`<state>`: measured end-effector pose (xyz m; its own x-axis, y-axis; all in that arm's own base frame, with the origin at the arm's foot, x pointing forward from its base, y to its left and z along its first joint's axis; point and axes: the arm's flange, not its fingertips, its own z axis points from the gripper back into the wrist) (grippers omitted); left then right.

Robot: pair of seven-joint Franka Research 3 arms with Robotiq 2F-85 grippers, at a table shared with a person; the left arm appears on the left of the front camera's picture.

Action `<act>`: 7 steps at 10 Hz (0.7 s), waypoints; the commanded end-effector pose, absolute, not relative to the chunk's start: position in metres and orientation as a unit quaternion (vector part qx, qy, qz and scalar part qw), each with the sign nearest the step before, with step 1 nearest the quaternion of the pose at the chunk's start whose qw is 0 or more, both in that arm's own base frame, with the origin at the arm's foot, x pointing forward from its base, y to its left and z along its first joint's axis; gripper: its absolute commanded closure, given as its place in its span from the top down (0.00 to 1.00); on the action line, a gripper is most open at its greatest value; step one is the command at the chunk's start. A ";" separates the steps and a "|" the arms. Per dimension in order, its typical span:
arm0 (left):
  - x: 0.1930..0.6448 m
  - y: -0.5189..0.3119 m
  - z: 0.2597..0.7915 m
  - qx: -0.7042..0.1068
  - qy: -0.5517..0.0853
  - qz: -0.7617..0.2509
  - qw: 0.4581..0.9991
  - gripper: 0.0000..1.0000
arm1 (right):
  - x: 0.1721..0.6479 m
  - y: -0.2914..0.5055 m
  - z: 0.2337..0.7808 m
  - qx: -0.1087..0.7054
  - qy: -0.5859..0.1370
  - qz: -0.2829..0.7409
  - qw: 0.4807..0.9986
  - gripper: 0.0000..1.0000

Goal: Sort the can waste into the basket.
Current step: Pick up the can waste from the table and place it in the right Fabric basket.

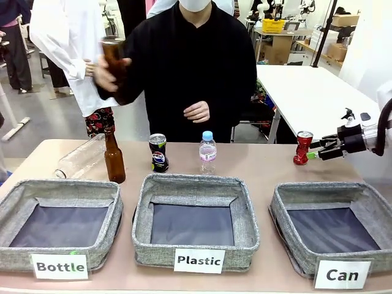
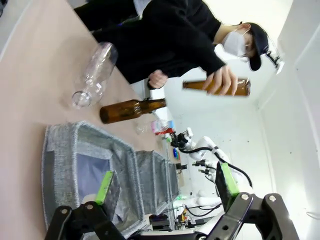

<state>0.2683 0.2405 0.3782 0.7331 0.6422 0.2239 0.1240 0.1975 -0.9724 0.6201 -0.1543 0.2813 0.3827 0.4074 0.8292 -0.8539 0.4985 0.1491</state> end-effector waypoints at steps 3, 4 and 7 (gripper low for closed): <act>0.222 0.219 0.505 -0.739 -0.344 0.123 0.566 1.00 | 0.633 -0.152 0.284 0.315 -0.372 0.395 0.778 1.00; 0.227 0.218 0.518 -0.737 -0.349 0.133 0.563 1.00 | 0.633 -0.150 0.284 0.318 -0.374 0.394 0.777 1.00; 0.189 0.242 0.575 -0.779 -0.366 0.119 0.495 1.00 | 0.635 -0.151 0.282 0.327 -0.369 0.392 0.777 1.00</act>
